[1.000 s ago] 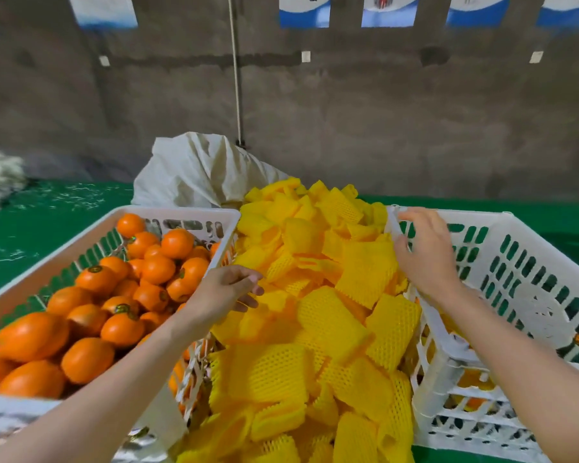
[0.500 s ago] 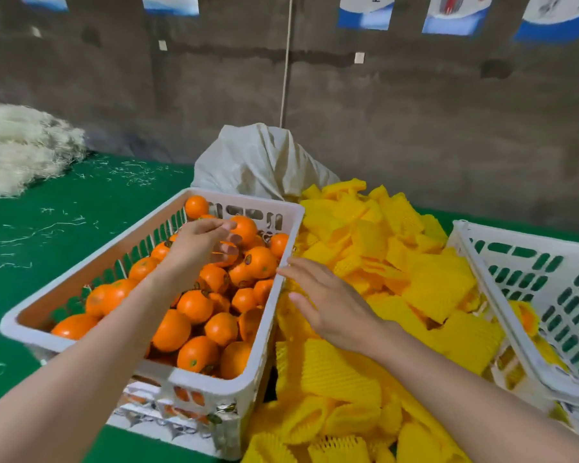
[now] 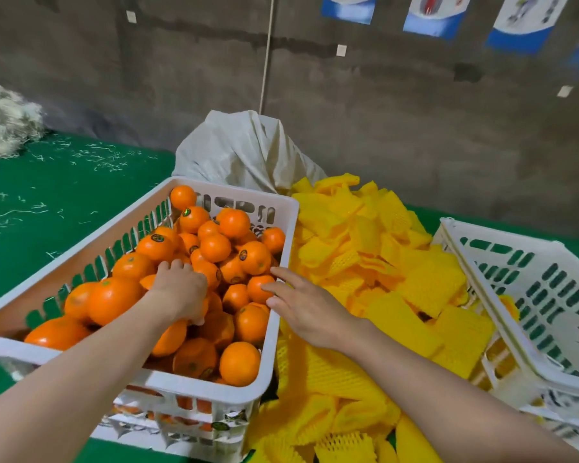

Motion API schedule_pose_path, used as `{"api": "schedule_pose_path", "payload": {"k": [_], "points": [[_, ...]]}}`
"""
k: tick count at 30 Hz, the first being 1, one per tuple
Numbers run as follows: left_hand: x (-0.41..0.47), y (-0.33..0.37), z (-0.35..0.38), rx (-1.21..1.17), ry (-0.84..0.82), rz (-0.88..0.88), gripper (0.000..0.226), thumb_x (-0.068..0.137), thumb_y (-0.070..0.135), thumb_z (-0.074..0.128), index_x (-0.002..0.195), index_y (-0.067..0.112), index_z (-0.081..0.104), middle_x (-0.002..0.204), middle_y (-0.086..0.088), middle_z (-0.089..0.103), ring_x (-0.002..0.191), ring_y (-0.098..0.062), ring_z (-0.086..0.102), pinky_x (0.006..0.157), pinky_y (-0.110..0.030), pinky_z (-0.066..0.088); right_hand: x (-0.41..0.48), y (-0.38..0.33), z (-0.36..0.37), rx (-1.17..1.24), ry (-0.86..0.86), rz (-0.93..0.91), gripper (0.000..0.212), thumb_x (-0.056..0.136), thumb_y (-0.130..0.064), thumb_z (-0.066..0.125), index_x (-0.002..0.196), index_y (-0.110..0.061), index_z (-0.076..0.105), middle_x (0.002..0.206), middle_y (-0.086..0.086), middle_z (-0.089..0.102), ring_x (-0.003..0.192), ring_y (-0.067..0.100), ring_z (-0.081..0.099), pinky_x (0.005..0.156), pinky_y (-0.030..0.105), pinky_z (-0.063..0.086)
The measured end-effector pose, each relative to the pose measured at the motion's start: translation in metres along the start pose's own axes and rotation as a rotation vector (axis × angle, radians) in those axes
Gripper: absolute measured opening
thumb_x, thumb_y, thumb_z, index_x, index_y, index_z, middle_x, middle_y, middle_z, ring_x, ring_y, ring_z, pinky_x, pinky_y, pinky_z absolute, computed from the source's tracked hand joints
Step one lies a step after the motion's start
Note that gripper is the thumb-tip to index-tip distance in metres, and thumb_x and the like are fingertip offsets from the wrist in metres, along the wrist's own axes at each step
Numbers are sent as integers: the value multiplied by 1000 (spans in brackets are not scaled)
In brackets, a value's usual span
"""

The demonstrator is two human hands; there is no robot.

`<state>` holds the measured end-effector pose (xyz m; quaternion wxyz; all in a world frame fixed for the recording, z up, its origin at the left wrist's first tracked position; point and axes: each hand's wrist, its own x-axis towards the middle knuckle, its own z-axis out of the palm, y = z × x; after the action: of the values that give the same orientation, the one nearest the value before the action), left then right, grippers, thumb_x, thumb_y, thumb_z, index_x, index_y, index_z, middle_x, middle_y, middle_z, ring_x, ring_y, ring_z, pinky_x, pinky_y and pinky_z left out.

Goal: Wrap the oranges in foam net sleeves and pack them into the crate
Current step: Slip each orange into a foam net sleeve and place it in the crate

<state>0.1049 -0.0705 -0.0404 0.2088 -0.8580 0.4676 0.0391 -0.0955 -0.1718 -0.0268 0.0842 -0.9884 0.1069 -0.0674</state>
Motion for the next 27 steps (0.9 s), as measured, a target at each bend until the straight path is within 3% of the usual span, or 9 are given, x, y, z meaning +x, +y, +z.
{"api": "schedule_pose_path", "payload": {"k": [3, 7, 11, 13, 15, 17, 19, 21, 27], "points": [[2, 0, 0, 55, 68, 9, 61, 75, 56, 68, 123, 22, 54, 125, -4, 53, 120, -27, 43, 103, -40, 30, 1, 3, 1, 174, 5, 119, 44, 101, -34, 34, 142, -18, 36, 156, -2, 17, 141, 15, 21, 109, 33, 30], [3, -4, -2, -55, 180, -26, 40, 70, 53, 69, 92, 25, 51, 87, 6, 55, 94, -20, 51, 95, -40, 35, 2, 34, 8, 127, 360, 393, 30, 98, -20, 41, 127, -13, 50, 154, 4, 20, 140, 22, 23, 108, 34, 30], [4, -7, -6, -462, 339, -42, 56, 72, 44, 73, 112, 17, 45, 104, -6, 48, 86, -22, 51, 75, -36, 51, 6, 71, 15, -204, -31, 549, 45, 87, -11, 52, 128, -29, 52, 157, 2, -17, 142, 30, -20, 115, 50, 4], [4, -4, -7, -683, 443, 7, 67, 72, 34, 77, 124, 12, 42, 116, -12, 43, 85, -25, 53, 63, -31, 52, 11, 80, 16, -268, -141, 551, 53, 87, -9, 50, 136, -29, 44, 156, 2, -20, 141, 33, -23, 114, 52, -2], [1, -3, -9, -834, 522, 39, 68, 73, 29, 78, 127, 13, 41, 120, -13, 39, 80, -22, 50, 54, -22, 44, 14, 84, 13, -233, -76, 536, 56, 88, -7, 48, 141, -21, 37, 158, 1, -6, 145, 28, -11, 115, 49, 2], [-1, -3, -9, -932, 599, 51, 66, 75, 26, 77, 129, 16, 40, 126, -15, 36, 84, -22, 48, 56, -17, 41, 13, 84, 3, -78, 198, 503, 46, 89, -8, 51, 134, -12, 45, 152, 7, 25, 142, 23, 19, 114, 36, 16], [-3, -6, -10, -1036, 658, 54, 65, 76, 23, 76, 132, 21, 41, 132, -15, 37, 99, -28, 49, 69, -22, 44, 5, 77, -12, 123, 552, 463, 27, 84, -8, 63, 110, -3, 58, 120, 15, 54, 116, 26, 49, 94, 25, 32], [-6, -7, -15, -1146, 712, 79, 64, 77, 20, 75, 132, 27, 43, 126, -7, 45, 104, -27, 50, 76, -30, 45, -11, 70, -29, 296, 798, 456, 21, 77, -6, 72, 92, -5, 56, 92, 4, 55, 89, 20, 51, 71, 19, 30], [-21, 35, -51, -1682, 556, 184, 51, 79, 21, 73, 121, 32, 45, 106, 11, 55, 93, -8, 57, 65, -20, 44, -66, 60, -66, 926, 659, 426, 43, 83, 4, 62, 115, -23, 53, 112, -18, 52, 106, 8, 48, 87, 13, 44]]}}
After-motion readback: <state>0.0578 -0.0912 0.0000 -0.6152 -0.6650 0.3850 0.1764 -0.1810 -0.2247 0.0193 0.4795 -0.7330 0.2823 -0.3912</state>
